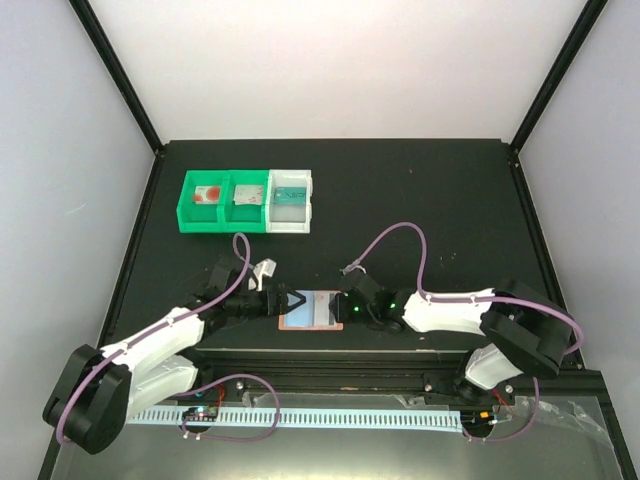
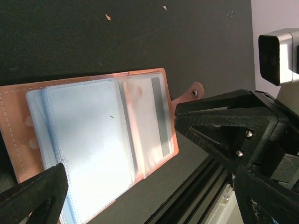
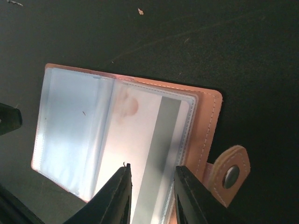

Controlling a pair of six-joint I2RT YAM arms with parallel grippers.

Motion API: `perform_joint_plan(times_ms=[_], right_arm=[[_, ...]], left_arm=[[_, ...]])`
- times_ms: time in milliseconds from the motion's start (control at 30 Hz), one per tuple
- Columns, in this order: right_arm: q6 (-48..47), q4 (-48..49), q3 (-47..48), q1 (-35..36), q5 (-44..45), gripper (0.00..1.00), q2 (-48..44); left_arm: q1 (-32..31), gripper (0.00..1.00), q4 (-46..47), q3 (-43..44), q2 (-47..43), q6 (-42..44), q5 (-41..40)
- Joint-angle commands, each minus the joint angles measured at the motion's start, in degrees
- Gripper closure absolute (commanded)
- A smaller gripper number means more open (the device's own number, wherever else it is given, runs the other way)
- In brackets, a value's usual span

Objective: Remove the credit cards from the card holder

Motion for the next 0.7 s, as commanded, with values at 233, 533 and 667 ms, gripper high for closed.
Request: perform_joint_plan(times_ms=[233, 533, 667], right_arm=[[0.28, 1.8, 0.98, -0.14, 1.45, 0.73, 2.9], [0.47, 4.7, -0.06, -0.15, 0.57, 0.73, 4.24], [0.38, 5.06, 0.08, -0.16, 0.3, 0.73, 3.95]], left_arm=[[-1.16, 0.01, 2.26, -0.38, 2.35, 0.2, -1.56], [-1.33, 0.01, 1.9, -1.21, 3.88, 0.98, -2.77], [-1.36, 0.01, 2.0, -1.32, 3.88, 1.09, -2.97]])
